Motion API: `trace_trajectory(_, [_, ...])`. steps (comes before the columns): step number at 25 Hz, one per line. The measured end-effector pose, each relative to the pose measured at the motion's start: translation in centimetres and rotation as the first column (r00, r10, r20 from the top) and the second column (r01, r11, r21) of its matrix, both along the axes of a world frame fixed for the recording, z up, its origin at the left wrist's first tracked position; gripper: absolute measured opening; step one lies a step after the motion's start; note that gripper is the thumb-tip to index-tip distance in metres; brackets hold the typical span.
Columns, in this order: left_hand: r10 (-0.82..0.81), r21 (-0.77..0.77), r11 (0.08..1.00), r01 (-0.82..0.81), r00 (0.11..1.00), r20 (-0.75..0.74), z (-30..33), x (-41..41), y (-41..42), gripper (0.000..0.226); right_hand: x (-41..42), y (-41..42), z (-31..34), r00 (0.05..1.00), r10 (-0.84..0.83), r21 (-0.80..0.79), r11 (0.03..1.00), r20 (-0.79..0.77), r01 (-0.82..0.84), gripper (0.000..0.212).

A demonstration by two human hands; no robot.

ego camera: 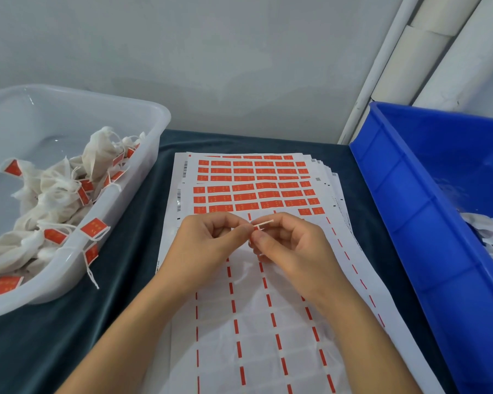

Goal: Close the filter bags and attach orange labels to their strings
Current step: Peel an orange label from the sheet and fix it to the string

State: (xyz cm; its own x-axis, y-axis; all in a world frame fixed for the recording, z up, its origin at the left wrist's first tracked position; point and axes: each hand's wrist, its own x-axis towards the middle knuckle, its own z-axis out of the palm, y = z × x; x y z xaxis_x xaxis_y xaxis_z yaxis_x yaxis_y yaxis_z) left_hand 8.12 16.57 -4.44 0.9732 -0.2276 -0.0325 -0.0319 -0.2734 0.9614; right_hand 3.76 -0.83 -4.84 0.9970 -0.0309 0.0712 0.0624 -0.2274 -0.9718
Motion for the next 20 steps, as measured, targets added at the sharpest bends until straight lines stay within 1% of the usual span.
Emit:
trace_trajectory(3, [-0.001,-0.042,0.999,-0.001,0.999,-0.044,0.2,-0.2,0.0,0.018,0.0,0.0,-0.2,1.0,-0.018,-0.064,0.998,0.023,0.02,0.01])
trace_trajectory(6, [-0.002,-0.075,0.997,-0.004,0.997,-0.074,0.5,-0.3,0.0,0.015,0.1,-0.1,-0.3,0.998,-0.055,-0.082,0.995,0.034,0.057,0.009])
trace_trajectory(9, [0.013,-0.102,0.995,-0.021,0.996,-0.084,0.4,-0.2,-0.1,0.014,0.2,0.0,-0.4,0.998,-0.061,-0.076,0.995,0.0,0.061,0.005])
trace_trajectory(11, [0.013,-0.123,0.992,-0.023,0.997,-0.079,0.2,-0.2,-0.1,0.014,0.1,0.1,-0.4,0.999,-0.048,-0.086,0.995,-0.021,0.046,0.006])
trace_trajectory(14, [0.024,-0.084,0.996,-0.029,0.998,-0.059,-0.2,-0.1,-0.3,0.014,0.0,0.0,-0.2,0.999,-0.05,-0.103,0.993,-0.018,0.048,0.008])
trace_trajectory(16, [0.027,-0.062,0.998,-0.03,0.999,-0.045,-0.4,0.0,-0.2,0.017,0.0,0.0,-0.2,0.999,-0.05,-0.091,0.995,-0.02,0.048,0.008])
trace_trajectory(18, [-0.003,-0.06,0.998,0.002,1.0,-0.015,-0.5,0.1,0.0,0.015,0.0,-0.1,-0.2,0.999,-0.032,-0.025,0.999,-0.023,0.031,0.007])
trace_trajectory(20, [-0.047,-0.025,0.999,0.048,0.998,0.032,-0.6,0.1,0.1,0.013,0.0,-0.1,-0.1,1.0,-0.019,0.043,0.999,-0.016,0.02,0.008])
